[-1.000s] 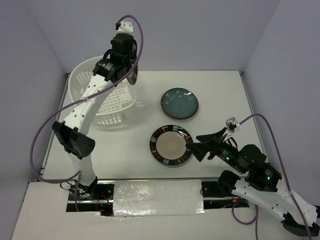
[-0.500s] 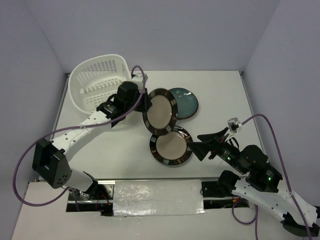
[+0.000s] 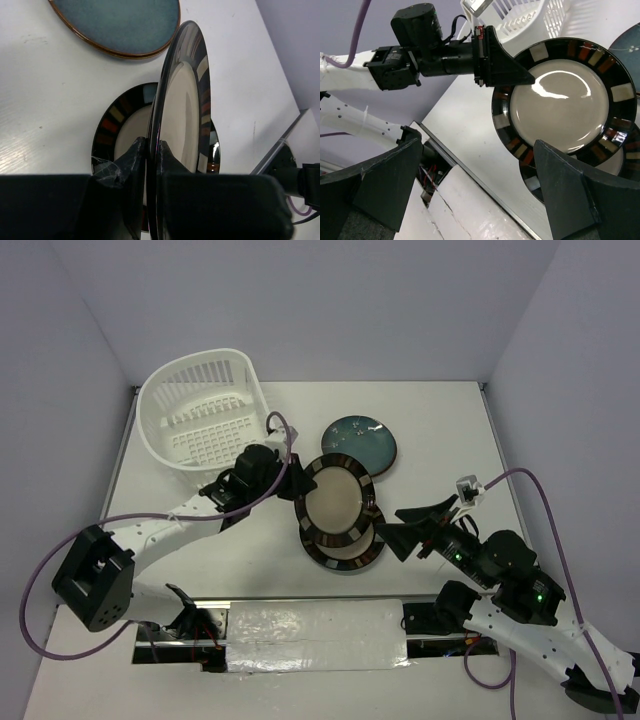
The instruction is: Unload the plates from the dish rack
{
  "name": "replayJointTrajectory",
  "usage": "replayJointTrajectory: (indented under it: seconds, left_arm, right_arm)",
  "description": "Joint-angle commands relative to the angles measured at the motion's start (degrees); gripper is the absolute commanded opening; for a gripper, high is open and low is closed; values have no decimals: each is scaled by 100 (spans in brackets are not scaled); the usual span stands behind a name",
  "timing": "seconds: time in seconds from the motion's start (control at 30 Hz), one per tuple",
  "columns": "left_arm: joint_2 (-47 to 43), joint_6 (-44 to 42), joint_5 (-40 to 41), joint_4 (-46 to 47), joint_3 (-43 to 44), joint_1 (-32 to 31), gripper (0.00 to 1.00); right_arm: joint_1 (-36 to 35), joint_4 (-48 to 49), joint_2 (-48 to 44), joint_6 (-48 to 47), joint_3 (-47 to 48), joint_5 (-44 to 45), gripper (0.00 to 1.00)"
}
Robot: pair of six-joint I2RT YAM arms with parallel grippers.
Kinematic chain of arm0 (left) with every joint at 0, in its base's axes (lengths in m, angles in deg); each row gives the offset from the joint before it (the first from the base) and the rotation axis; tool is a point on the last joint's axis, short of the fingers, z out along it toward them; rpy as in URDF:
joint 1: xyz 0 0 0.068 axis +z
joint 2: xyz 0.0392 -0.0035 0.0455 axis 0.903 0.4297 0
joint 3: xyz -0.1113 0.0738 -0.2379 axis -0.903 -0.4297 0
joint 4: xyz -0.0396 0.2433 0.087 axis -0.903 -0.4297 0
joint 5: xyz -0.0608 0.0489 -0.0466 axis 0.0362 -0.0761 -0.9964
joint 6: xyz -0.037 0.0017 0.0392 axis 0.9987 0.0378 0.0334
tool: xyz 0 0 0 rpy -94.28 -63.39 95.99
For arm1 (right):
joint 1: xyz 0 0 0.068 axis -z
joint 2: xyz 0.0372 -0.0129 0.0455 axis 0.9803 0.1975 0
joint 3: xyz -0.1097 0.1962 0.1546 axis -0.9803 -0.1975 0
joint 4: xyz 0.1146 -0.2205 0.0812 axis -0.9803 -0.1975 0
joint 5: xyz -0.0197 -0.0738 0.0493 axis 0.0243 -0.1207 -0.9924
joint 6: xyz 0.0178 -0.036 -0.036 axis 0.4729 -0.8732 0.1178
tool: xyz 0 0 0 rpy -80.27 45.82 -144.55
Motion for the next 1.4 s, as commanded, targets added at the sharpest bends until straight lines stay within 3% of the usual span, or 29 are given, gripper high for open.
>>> replayJointTrajectory:
  seconds: [0.0,0.3,0.57,0.6,0.73,0.83,1.17,1.37]
  left_arm:
    - [-146,573,-483,1679,-117,-38,0]
    - [347,819,-861,2461,-496,-179,0]
    - [400,731,-317,2321,-681,-329,0]
    - [409,653,-247,2251,-663,-355,2]
    - [470,547,26,2022,-689,-434,30]
    - [549,433,227,1970,-681,-513,39]
    - [875,46,641,1478,-400,-645,52]
    - [1006,-305,1755,880,-119,-899,61]
  right_arm:
    - [-34,37,-1,-76,201,14,99]
    - [-34,-7,-54,-85,210,76,99]
    - [-34,2,-80,-76,210,76,99]
    - [-42,2,-89,-76,210,76,99]
    - [-25,11,-80,-76,210,15,99]
    - [-34,37,-63,-93,201,-12,99]
    - [-34,11,-151,-85,210,6,99]
    - [-25,11,-151,-85,210,-21,99]
